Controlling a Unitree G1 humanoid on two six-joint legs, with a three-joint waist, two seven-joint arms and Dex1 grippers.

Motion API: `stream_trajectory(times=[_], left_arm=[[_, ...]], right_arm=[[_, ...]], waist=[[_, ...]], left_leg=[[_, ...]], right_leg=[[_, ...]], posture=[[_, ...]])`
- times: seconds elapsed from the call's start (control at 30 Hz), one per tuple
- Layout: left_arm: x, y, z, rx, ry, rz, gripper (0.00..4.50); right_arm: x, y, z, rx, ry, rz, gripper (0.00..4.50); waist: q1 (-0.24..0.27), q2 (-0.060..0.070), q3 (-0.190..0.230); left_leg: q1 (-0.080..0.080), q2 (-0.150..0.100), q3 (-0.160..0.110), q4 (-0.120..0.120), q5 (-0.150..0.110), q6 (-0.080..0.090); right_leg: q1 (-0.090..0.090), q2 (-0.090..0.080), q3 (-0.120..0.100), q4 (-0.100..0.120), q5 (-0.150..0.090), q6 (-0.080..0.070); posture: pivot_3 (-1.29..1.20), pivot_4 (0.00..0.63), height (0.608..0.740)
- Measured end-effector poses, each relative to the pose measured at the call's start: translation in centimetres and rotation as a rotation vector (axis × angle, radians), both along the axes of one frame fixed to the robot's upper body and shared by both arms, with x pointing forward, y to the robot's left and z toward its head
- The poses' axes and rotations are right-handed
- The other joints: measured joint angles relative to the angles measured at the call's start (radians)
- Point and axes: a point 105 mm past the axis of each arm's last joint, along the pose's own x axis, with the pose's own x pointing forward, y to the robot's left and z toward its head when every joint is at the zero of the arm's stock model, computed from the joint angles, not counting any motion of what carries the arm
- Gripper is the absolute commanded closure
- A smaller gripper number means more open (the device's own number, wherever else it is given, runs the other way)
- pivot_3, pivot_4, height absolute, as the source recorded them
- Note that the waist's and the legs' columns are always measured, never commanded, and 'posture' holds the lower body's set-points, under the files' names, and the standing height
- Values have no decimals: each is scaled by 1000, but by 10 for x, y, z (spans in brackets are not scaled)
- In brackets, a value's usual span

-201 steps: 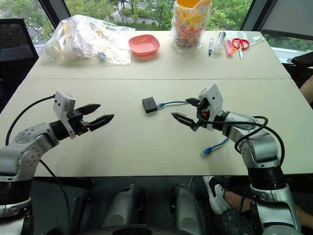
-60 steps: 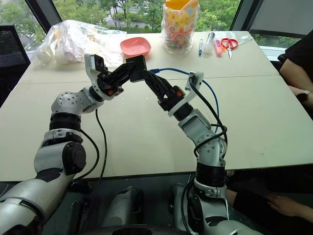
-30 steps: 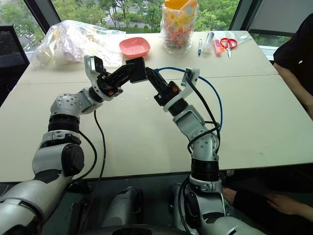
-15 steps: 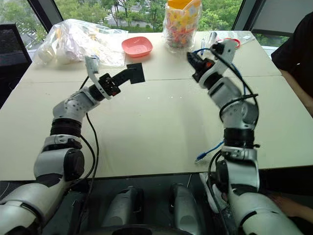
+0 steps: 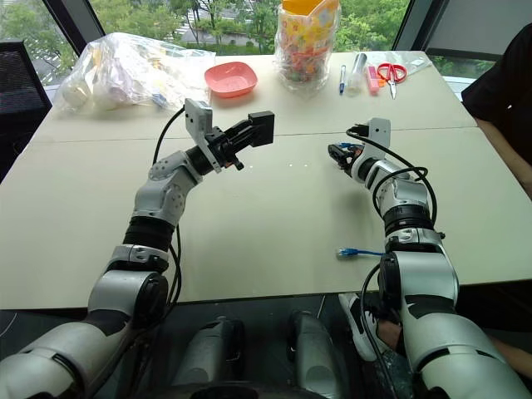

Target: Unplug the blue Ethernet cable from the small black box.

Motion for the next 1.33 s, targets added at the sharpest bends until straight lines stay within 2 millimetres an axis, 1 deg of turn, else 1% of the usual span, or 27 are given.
stream_trajectory(times=[0.07,0.13,0.17,0.23,0.27,0.3,0.33,0.37,0.43,0.5,0.53,0.6,0.63,0.67,0.7,0.77,0.83,0.93,0.97,1.03,1.1,1.13,1.23,1.33], left_arm=[[3,-3,-7,13,10,16,4021],[6,-8,-12,37,8,31,4021],[8,-11,-15,48,7,40,4021],[13,-17,-22,72,9,66,4021],[16,-21,-27,82,20,80,4021],[17,-23,-31,87,24,92,4021],[18,-25,-36,98,31,102,4021],[19,-29,-39,107,35,106,4021],[18,-36,-47,133,40,103,4021],[19,-37,-53,156,50,112,2952],[20,-37,-54,165,51,122,2548],[21,-37,-54,175,57,132,1648],[22,-37,-55,180,57,134,1069],[22,-37,-55,186,54,132,627],[21,-38,-55,193,50,128,90],[21,-38,-56,200,47,118,38],[22,-31,-55,216,48,114,38],[20,-12,-44,209,15,76,38],[16,0,-39,201,1,60,38],[3,24,-34,189,6,32,38],[-17,45,-33,188,40,11,38],[-28,53,-34,193,64,-2,38],[-56,63,-29,226,106,-37,38],[-75,69,-28,258,148,-38,38]], right_arm=[[-4,4,8,-3,-23,29,28],[-17,15,10,-5,-38,89,28],[-28,21,6,-29,-34,124,28],[-57,39,-13,-82,0,215,28],[-79,53,-26,-91,25,273,28],[-92,65,-34,-76,52,319,28],[-102,76,-35,-50,54,350,28],[-108,82,-30,-33,48,364,28],[-113,86,-7,-17,-28,372,28],[-115,83,8,-16,-79,348,0],[-115,79,9,-17,-83,329,0],[-115,72,6,-15,-66,295,0],[-115,71,4,-15,-58,286,0],[-115,69,4,-14,-56,278,0],[-115,66,4,-15,-59,269,0],[-114,61,6,-21,-63,253,0],[-114,57,8,-38,-67,250,0],[-118,52,7,-65,-71,267,0],[-122,50,6,-79,-75,286,0],[-129,48,6,-104,-91,322,0],[-134,47,6,-125,-104,356,0],[-137,47,6,-131,-109,370,0],[-142,48,4,-142,-111,411,0],[-145,49,4,-152,-114,438,0]], waist=[[1,0,0],[3,0,0],[8,0,0],[15,0,0],[22,0,0],[22,0,0],[20,0,0],[20,0,0],[20,0,0],[23,0,0],[24,0,0],[24,0,0],[24,0,0],[24,0,0],[24,0,0],[26,0,0],[25,0,0],[23,0,0],[21,1,0],[14,1,0],[5,1,0],[4,1,0],[7,1,0],[10,1,-1]], left_leg=[[0,1,-2,-1,0,0],[0,2,-3,-1,0,0],[-1,2,-4,-1,0,0],[-1,2,-5,-1,-1,1],[-2,2,-5,-1,-1,2],[-2,2,-5,-1,-2,2],[-2,2,-3,0,-2,2],[-3,1,-3,1,-2,2],[-2,2,-4,3,-2,2],[-2,3,-6,3,-2,1],[-2,5,-6,2,-2,1],[-3,5,-7,1,-2,2],[-4,5,-6,0,-2,2],[-5,5,-6,0,-3,3],[-7,4,-6,0,-4,5],[-9,4,-6,0,-4,6],[-10,3,-5,0,-4,6],[-10,4,-6,0,-4,6],[-9,5,-6,0,-4,6],[-9,5,-6,0,-4,6],[-9,5,-7,0,-4,6],[-9,5,-7,0,-4,6],[-8,5,-8,2,-4,5],[-5,4,-8,3,-4,4]], right_leg=[[0,0,0,0,0,0],[0,1,-1,0,-1,0],[0,0,-1,0,-1,1],[0,0,-1,0,-1,1],[-1,-1,-1,0,-2,2],[-1,-1,-1,-1,-2,2],[-2,-2,-1,-1,-1,2],[-2,-3,-1,-1,-1,2],[0,-3,-2,-1,-1,1],[2,-2,-5,-6,-2,-2],[4,-1,-7,-9,-1,-3],[4,-1,-8,-11,0,-4],[3,-1,-8,-11,0,-3],[2,-1,-8,-12,2,0],[1,-1,-8,-12,2,0],[-1,-1,-8,-11,1,1],[-2,-1,-8,-11,1,1],[-2,-1,-8,-11,1,1],[-2,0,-8,-11,1,1],[-2,0,-7,-10,1,1],[-2,0,-7,-10,1,1],[-2,0,-7,-10,1,1],[0,0,-7,-10,1,0],[4,0,-7,-12,-1,-3]], posture=[[0,150,740],[0,150,740],[0,150,740],[0,150,740],[0,150,740],[0,150,740],[0,150,740],[0,150,740],[0,150,740],[0,150,740],[0,150,740],[0,150,740],[0,150,740],[0,150,740],[0,150,740],[0,150,740],[0,150,740],[0,150,740],[0,150,740],[0,150,740],[0,150,740],[0,150,740],[0,150,740],[0,150,740]])
